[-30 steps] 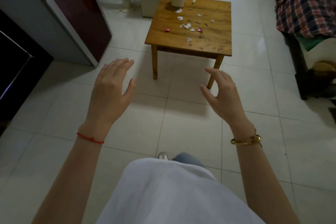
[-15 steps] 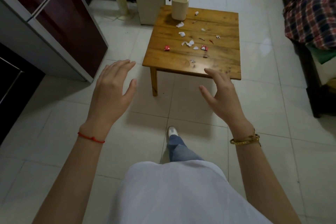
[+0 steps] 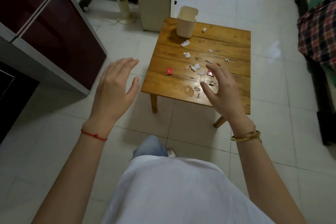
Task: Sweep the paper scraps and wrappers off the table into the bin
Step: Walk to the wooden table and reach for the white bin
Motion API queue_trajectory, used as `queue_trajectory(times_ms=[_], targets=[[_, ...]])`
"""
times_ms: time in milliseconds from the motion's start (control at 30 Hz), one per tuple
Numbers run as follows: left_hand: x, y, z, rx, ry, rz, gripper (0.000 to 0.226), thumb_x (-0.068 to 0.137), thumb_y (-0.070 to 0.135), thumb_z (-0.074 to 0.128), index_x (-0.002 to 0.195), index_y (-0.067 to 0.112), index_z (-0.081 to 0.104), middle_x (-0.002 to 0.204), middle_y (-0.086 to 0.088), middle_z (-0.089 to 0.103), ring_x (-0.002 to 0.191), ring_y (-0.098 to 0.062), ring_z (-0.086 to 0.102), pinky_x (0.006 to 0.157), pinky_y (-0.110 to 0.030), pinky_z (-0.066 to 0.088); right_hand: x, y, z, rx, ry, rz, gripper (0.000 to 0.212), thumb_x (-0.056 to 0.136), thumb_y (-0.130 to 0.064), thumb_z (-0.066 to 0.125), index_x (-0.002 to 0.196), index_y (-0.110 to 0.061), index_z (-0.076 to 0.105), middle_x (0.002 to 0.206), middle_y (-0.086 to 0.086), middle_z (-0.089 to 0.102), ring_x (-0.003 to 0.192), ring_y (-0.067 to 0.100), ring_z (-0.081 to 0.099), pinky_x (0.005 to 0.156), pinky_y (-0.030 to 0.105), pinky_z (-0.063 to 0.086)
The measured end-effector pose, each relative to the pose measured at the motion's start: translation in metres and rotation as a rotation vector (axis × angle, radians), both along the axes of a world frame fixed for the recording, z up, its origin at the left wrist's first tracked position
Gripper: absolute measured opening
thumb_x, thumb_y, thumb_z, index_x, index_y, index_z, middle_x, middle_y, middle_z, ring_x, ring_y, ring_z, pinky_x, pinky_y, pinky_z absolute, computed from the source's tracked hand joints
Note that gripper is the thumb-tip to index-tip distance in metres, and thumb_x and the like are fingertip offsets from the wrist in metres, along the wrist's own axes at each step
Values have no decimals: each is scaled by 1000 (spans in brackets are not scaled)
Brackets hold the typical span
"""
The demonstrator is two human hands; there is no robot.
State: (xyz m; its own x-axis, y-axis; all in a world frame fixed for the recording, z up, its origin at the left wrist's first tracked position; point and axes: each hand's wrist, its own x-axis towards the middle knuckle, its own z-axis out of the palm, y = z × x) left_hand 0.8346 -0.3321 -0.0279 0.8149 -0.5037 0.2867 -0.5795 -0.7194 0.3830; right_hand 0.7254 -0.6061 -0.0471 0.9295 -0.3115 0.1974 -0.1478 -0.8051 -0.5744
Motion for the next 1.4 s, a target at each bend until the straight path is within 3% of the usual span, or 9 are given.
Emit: queue_trajectory(times_ms=[200,700,833,1200,1400], targets=[[83,-36,-13,17,38,-63,46,98,22,48,142,11,49,142,-7,54,135,-21,47,116,-45,33,68,-22,-13,16,31,-59,49,95,-26,60,140,-12,48,139,5,53,131,20,47,109,45,40],[279,-130,-35,97,80,-231,45,97,22,50,141,11,50,139,-7,56,131,-21,50,110,-41,41,216,-75,-39,44,76,-312,50,96,-31,57,142,-15,45,140,1,52,133,15,44,113,40,38],[322,-168,-53,105,95,-249,45,97,23,50,140,11,51,137,-8,58,129,-22,52,108,-39,41,250,-103,-47,74,67,-346,48,97,-30,56,141,-14,46,141,3,51,133,17,44,108,44,43],[445,-315,-167,102,199,-201,44,98,26,49,140,14,49,137,-6,57,125,-23,54,102,-37,45,351,-195,-138,31,180,-346,47,99,-29,54,142,-13,46,146,4,48,139,20,38,115,44,33],[501,-374,-248,115,540,41,62,98,37,45,152,10,29,154,-11,36,139,-28,41,107,-40,40,388,-231,-208,20,221,-353,46,99,-27,53,141,-12,46,144,6,50,137,21,41,114,45,34]])
